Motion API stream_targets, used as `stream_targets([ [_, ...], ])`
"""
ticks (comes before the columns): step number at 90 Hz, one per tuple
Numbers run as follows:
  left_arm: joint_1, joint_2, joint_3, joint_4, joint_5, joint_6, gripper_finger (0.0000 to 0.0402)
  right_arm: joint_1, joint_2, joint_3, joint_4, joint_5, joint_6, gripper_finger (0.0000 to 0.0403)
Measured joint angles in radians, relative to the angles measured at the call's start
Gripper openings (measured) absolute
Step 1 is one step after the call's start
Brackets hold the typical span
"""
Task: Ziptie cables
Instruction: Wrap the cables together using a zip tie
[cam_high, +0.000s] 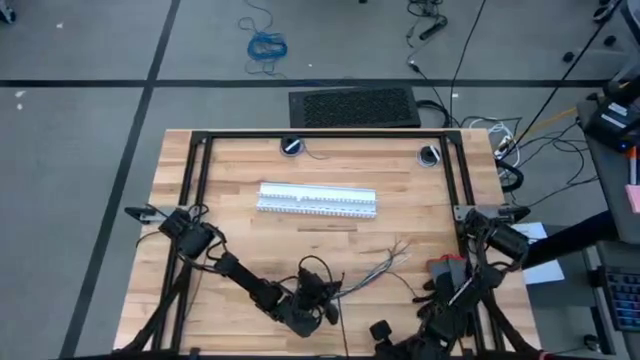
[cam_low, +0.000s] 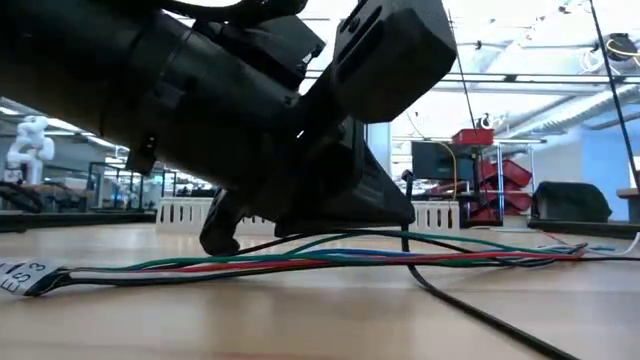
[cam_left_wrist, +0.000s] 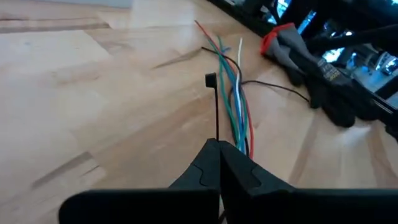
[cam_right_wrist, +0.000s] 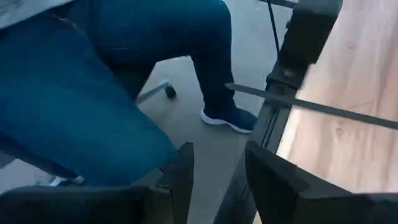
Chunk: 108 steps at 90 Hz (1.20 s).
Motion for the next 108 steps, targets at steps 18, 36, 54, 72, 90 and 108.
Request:
stream_targets([
  [18,0.000,0.000,0.000,0.005,0.001,0.030,0.0000,-0.025,0.020,0.005,0.000,-0.024,-0.025,0.0135],
  [36,0.008,0.000,0.000,0.003,0.011,0.030,0.0000,-0.048,0.019,0.004,0.049,0.016,-0.034,0.0135],
  [54,0.006,0.000,0.000,0.004,0.043,0.052,0.0000,-0.007,0.020,0.006,0.104,0.125,-0.037,0.0135],
  [72,-0.002,-0.001,0.000,0.005,0.011,-0.012,0.0000,-0.001,0.150,0.096,0.110,0.139,-0.037,0.0135],
  [90,-0.004,-0.001,0.000,0.004,-0.032,-0.029,0.0000,0.000,0.251,0.272,-0.082,0.267,-0.108,0.0135],
  [108,-0.004,-0.001,0.000,0.002,-0.032,-0.028,0.0000,0.007,0.281,0.327,-0.140,0.460,-0.195,0.0134],
])
